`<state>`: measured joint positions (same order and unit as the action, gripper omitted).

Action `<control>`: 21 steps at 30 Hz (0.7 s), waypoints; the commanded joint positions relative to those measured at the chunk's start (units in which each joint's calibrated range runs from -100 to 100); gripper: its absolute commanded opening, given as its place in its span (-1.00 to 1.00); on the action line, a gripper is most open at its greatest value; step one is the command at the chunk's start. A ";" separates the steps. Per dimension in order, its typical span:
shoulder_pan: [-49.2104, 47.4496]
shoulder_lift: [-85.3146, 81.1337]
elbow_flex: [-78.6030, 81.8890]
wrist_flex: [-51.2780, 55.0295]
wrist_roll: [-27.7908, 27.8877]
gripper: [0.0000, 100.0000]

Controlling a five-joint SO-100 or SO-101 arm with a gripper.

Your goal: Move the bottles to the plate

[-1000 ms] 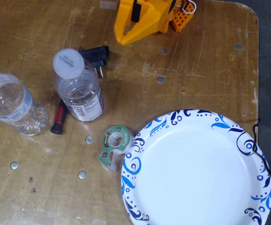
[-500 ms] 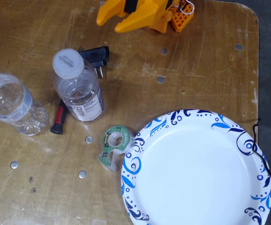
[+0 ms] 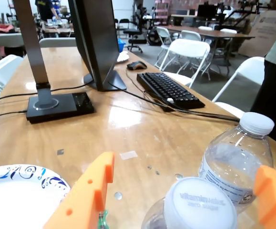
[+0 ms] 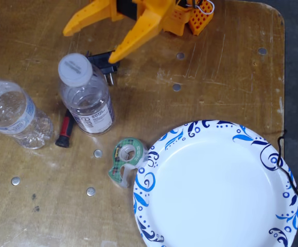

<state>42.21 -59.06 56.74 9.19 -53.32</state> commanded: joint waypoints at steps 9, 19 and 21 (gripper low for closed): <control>10.25 7.96 -5.57 0.03 0.32 -0.37; 8.31 8.47 -5.75 -0.05 -1.09 -0.34; 7.55 8.47 -5.93 -0.05 -1.92 -0.26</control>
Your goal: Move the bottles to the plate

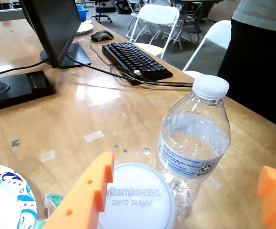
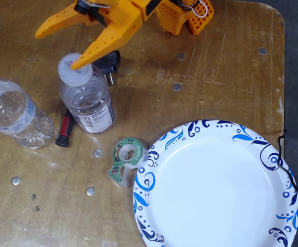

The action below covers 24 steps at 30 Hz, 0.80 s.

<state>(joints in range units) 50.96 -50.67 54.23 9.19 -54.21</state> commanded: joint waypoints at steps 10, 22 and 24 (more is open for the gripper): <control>-3.57 0.17 -0.71 -0.05 -1.30 -0.14; -3.79 6.49 1.63 -3.19 -3.17 -0.14; -3.68 6.99 2.35 -4.84 -3.12 -0.15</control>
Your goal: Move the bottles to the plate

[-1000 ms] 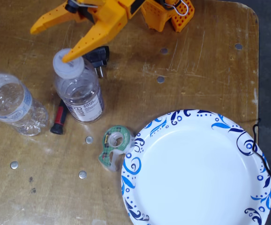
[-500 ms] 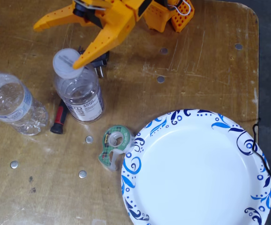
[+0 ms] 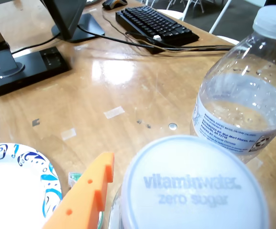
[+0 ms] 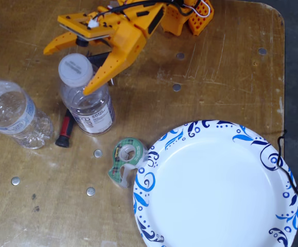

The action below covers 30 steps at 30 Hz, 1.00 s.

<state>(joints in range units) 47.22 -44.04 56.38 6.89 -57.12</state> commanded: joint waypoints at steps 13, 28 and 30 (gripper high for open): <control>1.46 0.54 1.90 -6.46 -0.20 -0.74; 3.94 -0.22 -2.96 -7.24 -0.20 -0.96; 3.94 -0.22 -6.66 -7.07 -0.20 -0.96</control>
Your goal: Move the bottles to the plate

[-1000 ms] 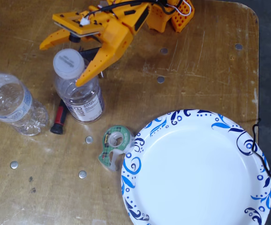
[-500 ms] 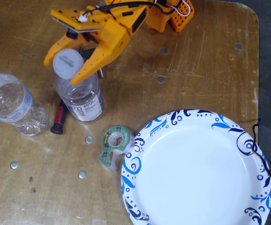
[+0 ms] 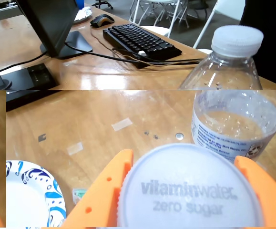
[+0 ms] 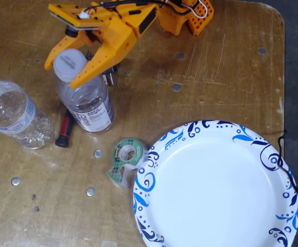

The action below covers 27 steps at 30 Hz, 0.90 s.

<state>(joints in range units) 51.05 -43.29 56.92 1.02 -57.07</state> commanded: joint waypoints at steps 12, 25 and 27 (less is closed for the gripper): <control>-6.25 -0.98 -24.67 -0.50 -0.31 -0.97; -25.33 -1.99 -24.40 2.29 -0.31 -0.97; -27.06 -0.22 -24.76 1.33 -0.31 -0.97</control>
<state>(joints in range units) 25.98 -43.71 35.97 3.23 -57.23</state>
